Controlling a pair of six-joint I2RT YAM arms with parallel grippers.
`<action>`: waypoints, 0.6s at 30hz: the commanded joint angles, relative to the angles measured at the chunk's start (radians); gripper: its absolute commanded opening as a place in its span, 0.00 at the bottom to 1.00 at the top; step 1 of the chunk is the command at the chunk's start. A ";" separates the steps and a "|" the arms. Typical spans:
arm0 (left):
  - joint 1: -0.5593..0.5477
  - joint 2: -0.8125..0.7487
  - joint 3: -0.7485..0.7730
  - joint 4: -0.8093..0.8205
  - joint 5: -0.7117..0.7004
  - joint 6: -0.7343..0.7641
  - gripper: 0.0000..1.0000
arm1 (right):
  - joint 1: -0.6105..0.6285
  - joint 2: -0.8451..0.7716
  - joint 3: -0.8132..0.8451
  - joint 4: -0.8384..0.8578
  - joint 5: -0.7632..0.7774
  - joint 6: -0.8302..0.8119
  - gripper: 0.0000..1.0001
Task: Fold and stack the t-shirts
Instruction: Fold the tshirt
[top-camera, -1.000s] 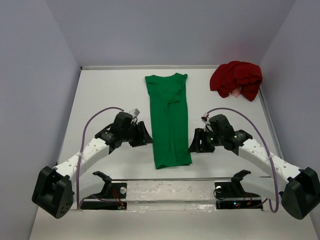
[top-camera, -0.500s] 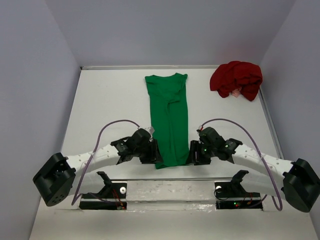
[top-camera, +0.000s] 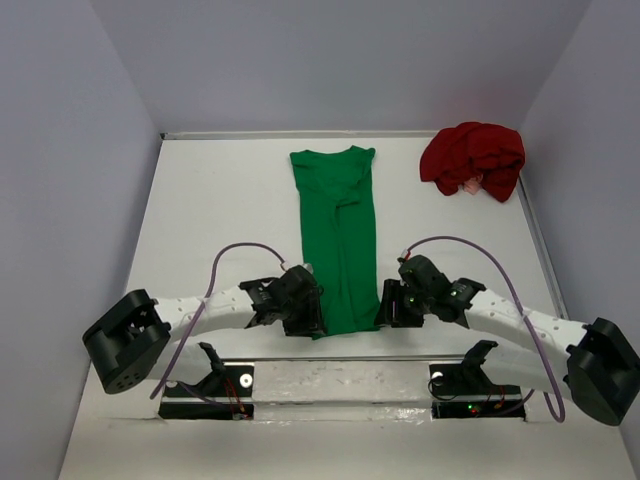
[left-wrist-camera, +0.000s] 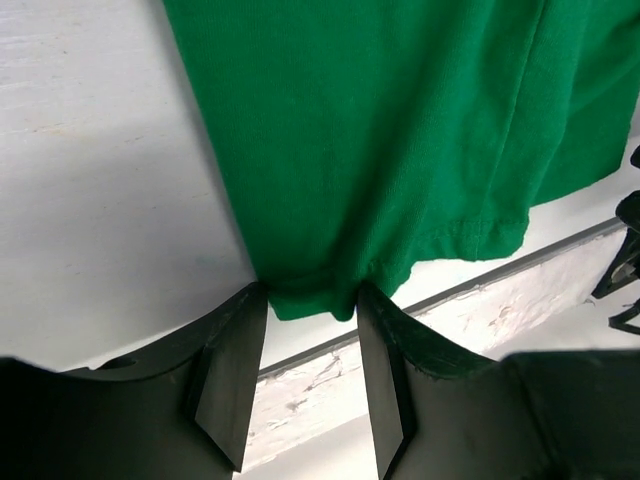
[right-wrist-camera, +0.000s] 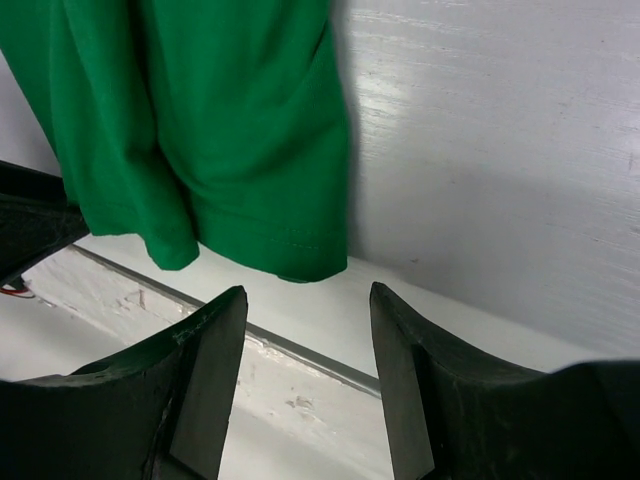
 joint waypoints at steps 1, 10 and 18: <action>-0.021 0.009 0.037 -0.120 -0.087 -0.036 0.54 | 0.009 0.009 0.026 0.009 0.038 -0.009 0.58; -0.033 -0.016 0.049 -0.240 -0.141 -0.107 0.55 | 0.009 0.026 0.026 0.019 0.043 -0.017 0.59; -0.036 0.051 0.033 -0.122 -0.074 -0.085 0.55 | 0.009 0.059 0.026 0.039 0.049 -0.008 0.60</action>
